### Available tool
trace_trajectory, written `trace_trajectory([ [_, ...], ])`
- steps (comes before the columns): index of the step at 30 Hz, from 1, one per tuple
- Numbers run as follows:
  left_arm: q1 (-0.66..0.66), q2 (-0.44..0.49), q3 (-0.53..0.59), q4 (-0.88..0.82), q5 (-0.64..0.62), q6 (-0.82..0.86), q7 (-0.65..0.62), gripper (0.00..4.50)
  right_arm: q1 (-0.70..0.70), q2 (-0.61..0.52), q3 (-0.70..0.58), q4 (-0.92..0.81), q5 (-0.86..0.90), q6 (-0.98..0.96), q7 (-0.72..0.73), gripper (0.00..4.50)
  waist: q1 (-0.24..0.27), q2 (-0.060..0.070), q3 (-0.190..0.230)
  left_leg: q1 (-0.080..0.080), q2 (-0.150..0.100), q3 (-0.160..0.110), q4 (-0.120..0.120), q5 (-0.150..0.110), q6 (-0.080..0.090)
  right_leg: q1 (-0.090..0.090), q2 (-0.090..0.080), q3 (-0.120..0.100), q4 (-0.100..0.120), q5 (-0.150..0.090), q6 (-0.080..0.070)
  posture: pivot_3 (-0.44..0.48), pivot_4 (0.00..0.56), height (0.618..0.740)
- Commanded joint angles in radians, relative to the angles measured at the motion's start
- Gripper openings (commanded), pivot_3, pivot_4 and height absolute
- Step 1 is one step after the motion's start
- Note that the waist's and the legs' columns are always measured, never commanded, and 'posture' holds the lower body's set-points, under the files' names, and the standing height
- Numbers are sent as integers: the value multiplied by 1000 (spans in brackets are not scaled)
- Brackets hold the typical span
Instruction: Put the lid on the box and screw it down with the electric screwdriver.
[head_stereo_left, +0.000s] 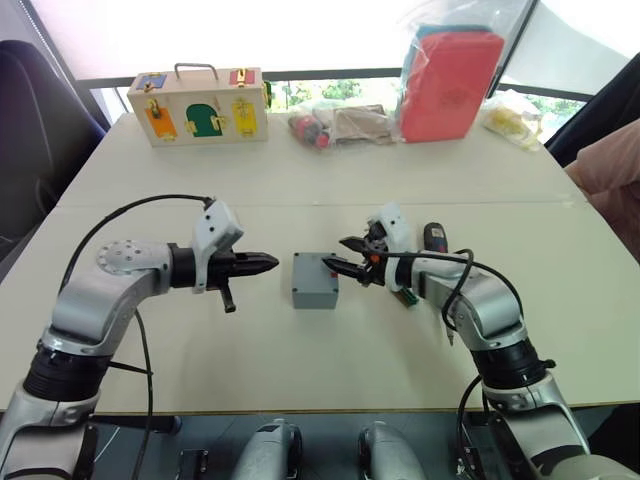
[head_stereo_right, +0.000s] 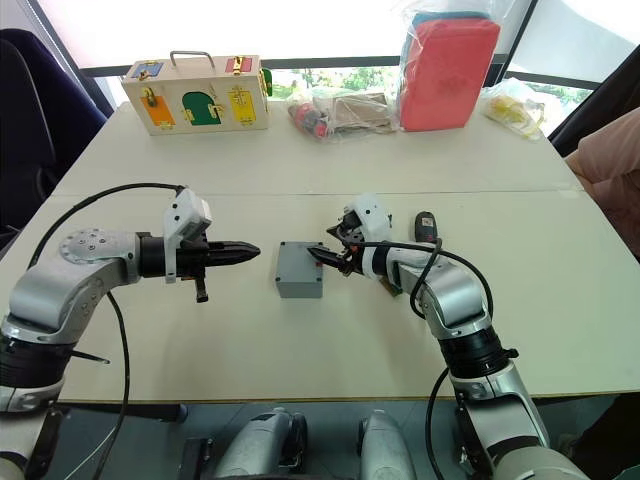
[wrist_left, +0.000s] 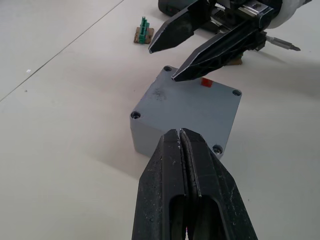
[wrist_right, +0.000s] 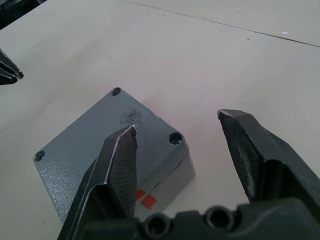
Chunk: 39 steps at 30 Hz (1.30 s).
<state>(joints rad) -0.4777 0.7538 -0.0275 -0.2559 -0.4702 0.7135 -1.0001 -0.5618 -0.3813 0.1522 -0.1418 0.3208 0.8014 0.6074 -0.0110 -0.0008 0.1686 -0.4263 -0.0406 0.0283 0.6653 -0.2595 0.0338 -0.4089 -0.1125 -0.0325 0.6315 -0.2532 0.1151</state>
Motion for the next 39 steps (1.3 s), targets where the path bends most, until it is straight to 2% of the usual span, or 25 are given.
trace_trajectory([
  [1,-14,-3,3,-13,-7,-17,-1,0,-38,-22,-74,-61,42,25,3,2676,0,0,0,0,0,0,0,0,0,0,0,0,0,0,0,0,150,740],
  [5,-48,-12,13,-24,-33,-13,-19,0,-120,-90,-265,-136,183,221,-13,2676,2,0,0,0,0,0,0,0,0,0,0,0,0,0,0,0,150,740],
  [8,-89,-15,-22,-21,-23,-42,-57,0,-220,-245,-308,-88,199,501,-28,3356,5,0,0,0,0,0,0,-1,1,0,-1,0,0,0,0,0,150,740],
  [10,-112,-23,-46,-21,-18,-60,-80,0,-268,-322,-311,-48,206,625,-31,4137,8,0,0,0,0,0,1,-3,4,1,-1,0,-1,0,0,0,150,740],
  [12,-134,-28,-77,-18,-12,-89,-117,0,-313,-389,-291,-6,230,752,-24,4483,6,-1,0,0,0,0,0,-3,5,1,-2,0,-1,0,0,0,150,740],
  [13,-143,-30,-90,-17,-8,-101,-131,0,-326,-416,-279,13,241,789,-20,4483,4,-1,0,0,0,0,0,-3,5,1,-3,0,-1,0,0,0,150,740],
  [17,-182,-44,-171,-19,16,-184,-226,0,-342,-603,-89,175,400,813,-4,4483,-1,0,0,0,0,1,0,-4,6,0,-5,0,-2,0,0,0,150,740],
  [19,-188,-51,-198,-20,30,-214,-249,0,-358,-649,-5,234,455,813,12,4483,-2,0,0,0,0,2,0,-4,7,0,-5,1,-2,0,0,0,150,740],
  [24,-199,-72,-243,-11,73,-266,-271,0,-422,-636,136,367,465,813,-4,4483,-4,0,0,0,0,2,0,-4,7,0,-5,1,-2,0,0,0,150,740],
  [30,-179,-86,-247,-21,91,-267,-250,0,-513,-537,233,529,365,813,-1,4483,-2,0,0,-1,0,2,0,-4,7,0,-5,1,-2,0,0,0,150,740],
  [37,-139,-94,-234,-44,92,-247,-192,0,-551,-466,377,616,234,761,77,4483,0,0,0,-1,-1,2,1,-4,7,0,-4,0,-2,0,0,0,150,740],
  [39,-125,-91,-230,-60,87,-239,-178,0,-544,-461,425,615,200,738,104,4042,-1,0,0,-1,-1,2,1,-4,7,0,-3,0,-2,0,0,0,150,740],
])
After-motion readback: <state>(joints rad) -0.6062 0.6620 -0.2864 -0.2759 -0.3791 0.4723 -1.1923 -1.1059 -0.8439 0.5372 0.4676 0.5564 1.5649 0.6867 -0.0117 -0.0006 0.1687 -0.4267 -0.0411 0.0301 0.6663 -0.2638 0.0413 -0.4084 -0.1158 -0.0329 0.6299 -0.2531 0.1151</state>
